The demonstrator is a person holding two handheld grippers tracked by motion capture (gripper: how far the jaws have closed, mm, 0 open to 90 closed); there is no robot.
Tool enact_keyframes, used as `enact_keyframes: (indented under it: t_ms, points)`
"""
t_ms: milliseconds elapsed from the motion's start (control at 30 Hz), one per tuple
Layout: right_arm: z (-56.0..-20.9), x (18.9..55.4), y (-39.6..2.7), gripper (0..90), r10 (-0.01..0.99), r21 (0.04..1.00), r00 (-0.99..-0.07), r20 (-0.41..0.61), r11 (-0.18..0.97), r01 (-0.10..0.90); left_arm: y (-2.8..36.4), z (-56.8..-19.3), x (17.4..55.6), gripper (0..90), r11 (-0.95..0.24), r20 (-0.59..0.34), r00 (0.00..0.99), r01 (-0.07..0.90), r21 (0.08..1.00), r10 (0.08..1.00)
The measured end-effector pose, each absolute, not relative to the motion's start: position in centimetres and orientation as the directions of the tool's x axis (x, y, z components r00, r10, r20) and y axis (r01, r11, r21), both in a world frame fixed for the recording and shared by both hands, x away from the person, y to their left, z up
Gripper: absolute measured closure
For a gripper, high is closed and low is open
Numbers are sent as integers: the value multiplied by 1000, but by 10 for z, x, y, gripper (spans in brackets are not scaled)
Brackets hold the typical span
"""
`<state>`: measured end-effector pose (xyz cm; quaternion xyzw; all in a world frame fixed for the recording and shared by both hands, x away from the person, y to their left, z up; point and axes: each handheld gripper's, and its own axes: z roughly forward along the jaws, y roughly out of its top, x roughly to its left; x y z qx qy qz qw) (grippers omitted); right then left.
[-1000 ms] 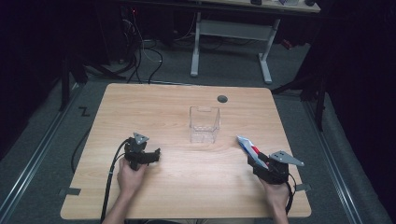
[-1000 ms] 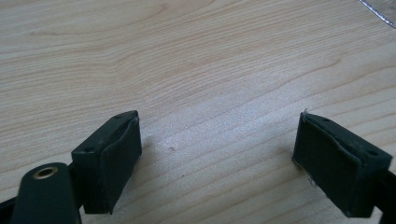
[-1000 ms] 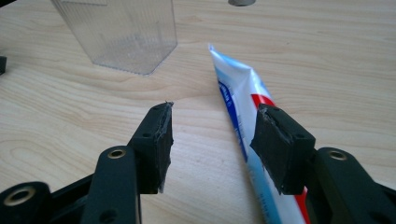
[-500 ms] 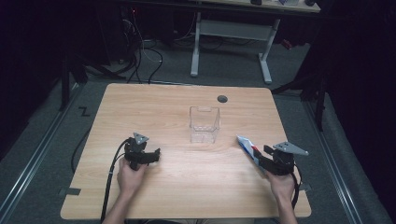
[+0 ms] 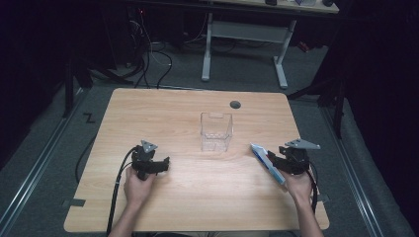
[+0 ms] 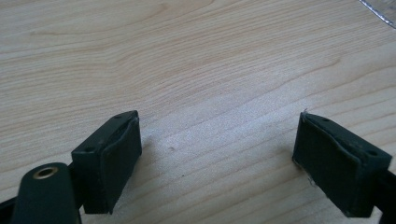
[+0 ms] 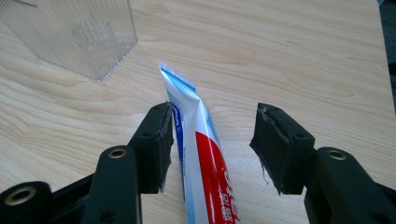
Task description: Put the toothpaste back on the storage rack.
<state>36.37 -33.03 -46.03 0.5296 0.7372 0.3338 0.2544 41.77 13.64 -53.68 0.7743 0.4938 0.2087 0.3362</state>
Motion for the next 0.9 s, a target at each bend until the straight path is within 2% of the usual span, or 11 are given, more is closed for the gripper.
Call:
enact_keyframes:
  t_ms: [367,900]
  points:
    - [-474,381,-327,474,944,672,-329,-31,263,693,136,-537,418,155,-286,-9,426,624,727,905]
    - [-484,401,-317,505,933,581,-352,-72,326,746,137,-537,418,155,-287,-9,426,624,727,905]
